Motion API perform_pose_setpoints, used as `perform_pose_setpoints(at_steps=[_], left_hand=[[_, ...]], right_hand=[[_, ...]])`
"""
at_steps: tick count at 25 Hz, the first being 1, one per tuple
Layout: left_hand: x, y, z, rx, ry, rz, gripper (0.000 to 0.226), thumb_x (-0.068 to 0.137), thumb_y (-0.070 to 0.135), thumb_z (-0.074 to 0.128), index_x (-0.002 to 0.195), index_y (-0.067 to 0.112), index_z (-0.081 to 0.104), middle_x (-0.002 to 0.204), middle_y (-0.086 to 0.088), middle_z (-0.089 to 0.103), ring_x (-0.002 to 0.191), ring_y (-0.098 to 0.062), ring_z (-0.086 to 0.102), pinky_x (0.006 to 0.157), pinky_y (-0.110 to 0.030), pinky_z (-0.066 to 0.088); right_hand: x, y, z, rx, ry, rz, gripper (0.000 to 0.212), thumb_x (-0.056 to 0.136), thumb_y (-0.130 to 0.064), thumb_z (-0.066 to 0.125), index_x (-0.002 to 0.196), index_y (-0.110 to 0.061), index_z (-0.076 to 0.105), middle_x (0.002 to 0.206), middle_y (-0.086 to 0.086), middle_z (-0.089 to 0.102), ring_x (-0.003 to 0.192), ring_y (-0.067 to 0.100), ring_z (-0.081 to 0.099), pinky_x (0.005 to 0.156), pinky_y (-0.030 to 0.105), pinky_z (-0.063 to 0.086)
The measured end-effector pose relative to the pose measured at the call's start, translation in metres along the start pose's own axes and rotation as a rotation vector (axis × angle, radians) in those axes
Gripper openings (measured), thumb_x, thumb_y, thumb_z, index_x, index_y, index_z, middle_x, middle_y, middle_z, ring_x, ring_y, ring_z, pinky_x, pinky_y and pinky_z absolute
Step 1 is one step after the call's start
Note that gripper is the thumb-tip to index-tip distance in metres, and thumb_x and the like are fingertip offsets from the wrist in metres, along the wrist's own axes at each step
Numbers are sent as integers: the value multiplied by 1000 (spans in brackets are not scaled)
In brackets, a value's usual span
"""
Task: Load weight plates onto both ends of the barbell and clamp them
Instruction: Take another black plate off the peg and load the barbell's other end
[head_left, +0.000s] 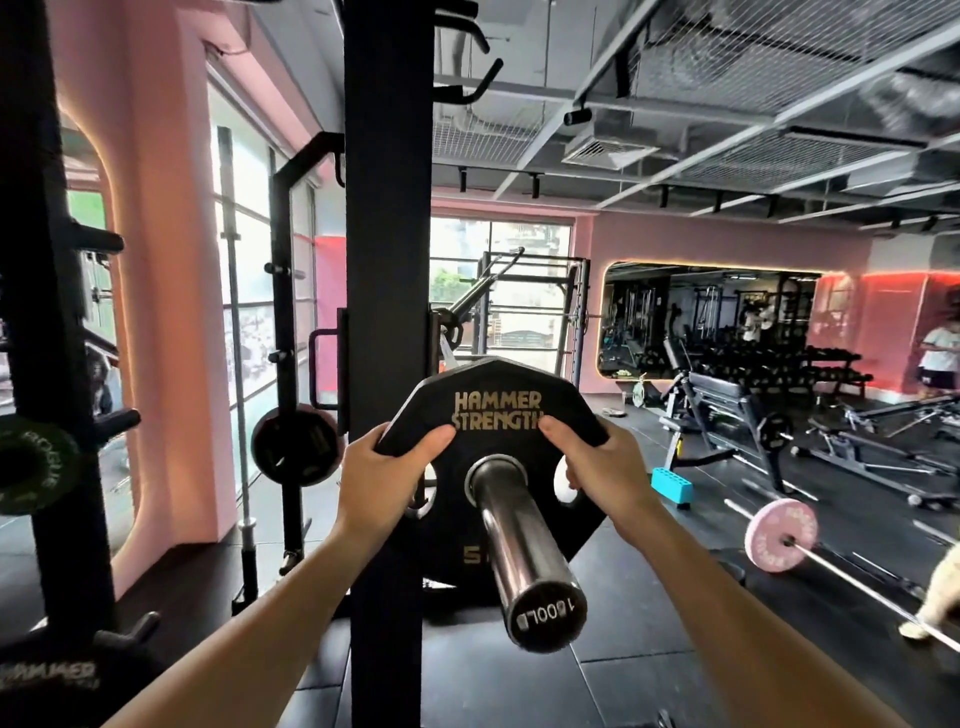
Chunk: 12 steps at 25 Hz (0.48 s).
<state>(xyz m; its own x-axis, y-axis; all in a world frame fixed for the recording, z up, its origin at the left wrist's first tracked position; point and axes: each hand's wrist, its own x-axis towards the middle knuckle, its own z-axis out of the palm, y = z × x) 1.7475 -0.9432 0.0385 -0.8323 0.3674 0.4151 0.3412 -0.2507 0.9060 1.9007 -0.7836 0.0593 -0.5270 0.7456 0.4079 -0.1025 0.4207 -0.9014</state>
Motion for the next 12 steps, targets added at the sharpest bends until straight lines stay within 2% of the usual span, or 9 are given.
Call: perform_pose_setpoints(at_steps=[4,8,12], left_hand=[[45,-21,11,-47,-7,18,19,78,29,85,68,19,71,47,11,63,40,0,55,48,-17,42],[93,-43,22,-67,-35,19,22,80,24,83,64,21,68,45,14,60,39,1,53,45,-13,40],[136,-62,31,-104,-39,-18,12,80,23,84,77,17,74,50,13,65,41,1,57,45,-11,43]], right_hand=[[44,15,17,23,-4,-7,24,84,-40,77,71,-22,66,48,-10,58,43,7,52,45,17,43],[92,33,37,-3,15,8,27,83,-42,76,74,-18,67,50,-8,58,44,9,52,44,17,43],[137,46,54,-42,22,31,34,82,-45,77,76,-14,65,54,-2,58,47,11,54,48,21,46]])
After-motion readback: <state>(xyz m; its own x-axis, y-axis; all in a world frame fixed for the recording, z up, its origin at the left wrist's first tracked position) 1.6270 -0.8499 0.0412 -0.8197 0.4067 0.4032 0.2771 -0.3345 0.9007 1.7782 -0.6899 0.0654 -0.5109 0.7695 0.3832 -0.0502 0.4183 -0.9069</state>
